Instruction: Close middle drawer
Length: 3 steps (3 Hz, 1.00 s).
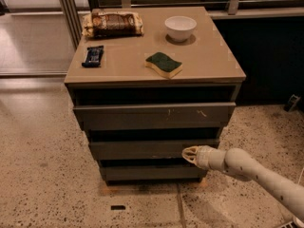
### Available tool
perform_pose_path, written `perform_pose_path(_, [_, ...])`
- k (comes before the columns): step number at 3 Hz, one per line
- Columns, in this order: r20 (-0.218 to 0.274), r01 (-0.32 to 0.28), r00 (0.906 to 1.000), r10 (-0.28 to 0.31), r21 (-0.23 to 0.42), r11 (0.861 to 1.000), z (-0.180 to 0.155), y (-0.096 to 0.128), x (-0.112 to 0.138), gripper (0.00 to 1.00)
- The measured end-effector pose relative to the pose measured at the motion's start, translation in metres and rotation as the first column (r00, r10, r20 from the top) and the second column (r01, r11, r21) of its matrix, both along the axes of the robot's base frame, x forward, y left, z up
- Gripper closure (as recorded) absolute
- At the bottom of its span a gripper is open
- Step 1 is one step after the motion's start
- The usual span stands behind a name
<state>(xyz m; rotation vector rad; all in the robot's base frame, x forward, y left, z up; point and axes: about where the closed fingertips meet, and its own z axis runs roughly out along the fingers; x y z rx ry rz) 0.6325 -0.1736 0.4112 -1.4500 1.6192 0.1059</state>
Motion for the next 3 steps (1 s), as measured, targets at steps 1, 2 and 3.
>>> perform_pose_path(1, [-0.068,-0.035,0.9971,0.036,0.025,0.999,0.008,0.003,-0.031,1.0])
perform_pose_path(2, [-0.162,-0.071,0.9837,0.079,0.053,0.996,0.02,0.008,-0.07,1.0])
perform_pose_path(3, [-0.169,-0.081,0.9815,0.089,0.055,0.995,0.021,0.011,-0.073,0.81])
